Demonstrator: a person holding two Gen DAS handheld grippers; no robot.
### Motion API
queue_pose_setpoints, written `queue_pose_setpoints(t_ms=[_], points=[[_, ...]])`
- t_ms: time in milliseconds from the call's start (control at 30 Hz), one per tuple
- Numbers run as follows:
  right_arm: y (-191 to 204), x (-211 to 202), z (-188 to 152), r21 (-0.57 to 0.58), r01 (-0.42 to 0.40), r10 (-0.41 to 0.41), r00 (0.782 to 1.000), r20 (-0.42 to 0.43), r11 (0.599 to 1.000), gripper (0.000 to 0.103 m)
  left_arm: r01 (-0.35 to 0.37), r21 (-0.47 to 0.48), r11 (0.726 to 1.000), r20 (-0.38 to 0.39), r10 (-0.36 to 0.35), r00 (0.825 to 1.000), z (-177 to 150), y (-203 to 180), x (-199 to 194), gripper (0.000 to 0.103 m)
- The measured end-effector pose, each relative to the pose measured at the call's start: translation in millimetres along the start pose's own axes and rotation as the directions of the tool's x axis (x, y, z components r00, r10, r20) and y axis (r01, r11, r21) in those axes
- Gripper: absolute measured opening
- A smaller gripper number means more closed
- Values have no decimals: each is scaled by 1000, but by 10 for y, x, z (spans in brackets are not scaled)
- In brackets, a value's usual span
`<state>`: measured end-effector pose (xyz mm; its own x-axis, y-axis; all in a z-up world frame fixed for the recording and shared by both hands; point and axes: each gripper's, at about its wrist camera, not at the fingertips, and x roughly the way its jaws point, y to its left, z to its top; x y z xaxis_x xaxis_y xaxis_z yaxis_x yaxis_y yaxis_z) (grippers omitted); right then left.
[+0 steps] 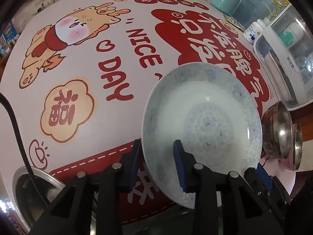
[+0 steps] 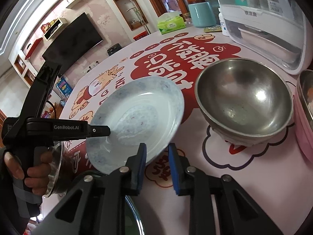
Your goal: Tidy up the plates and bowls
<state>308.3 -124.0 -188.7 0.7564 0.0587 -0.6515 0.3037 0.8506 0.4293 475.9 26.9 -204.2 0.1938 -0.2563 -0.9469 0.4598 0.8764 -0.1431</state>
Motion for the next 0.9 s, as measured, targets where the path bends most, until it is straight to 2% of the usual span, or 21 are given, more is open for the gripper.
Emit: queue_pose_setpoints(t_ms=[400, 533, 600, 633, 667, 733, 800, 900], points=[[-10, -17, 2, -7, -6, 6, 1000, -5, 1000, 20, 16, 24, 1000, 42, -17, 999, -82, -10, -27, 26], [-3, -107, 29, -8, -27, 27, 999, 19, 1000, 20, 36, 24, 999, 67, -37, 997, -131, -6, -105, 26], [24, -174, 45, -24, -37, 38, 998, 40, 999, 16, 49, 23, 999, 89, -51, 995, -151, 0, -172, 26], [45, -211, 51, -36, -58, 59, 997, 53, 998, 1, 56, 22, 998, 103, -58, 993, -160, 0, -214, 26], [116, -227, 59, -62, -156, 159, 987, 40, 986, 0, 85, 24, 996, 109, -87, 990, -173, -8, -257, 24], [309, -221, 48, -134, -153, 158, 987, 26, 979, 0, 131, 31, 991, 100, -133, 986, -201, -64, -300, 21], [517, -216, 20, -207, -161, 168, 986, 19, 965, 0, 116, 43, 992, 91, -120, 989, -236, -159, -329, 21], [601, -236, 14, -183, -188, 194, 981, 16, 965, 0, 125, 20, 992, 65, -126, 990, -287, -162, -315, 21]])
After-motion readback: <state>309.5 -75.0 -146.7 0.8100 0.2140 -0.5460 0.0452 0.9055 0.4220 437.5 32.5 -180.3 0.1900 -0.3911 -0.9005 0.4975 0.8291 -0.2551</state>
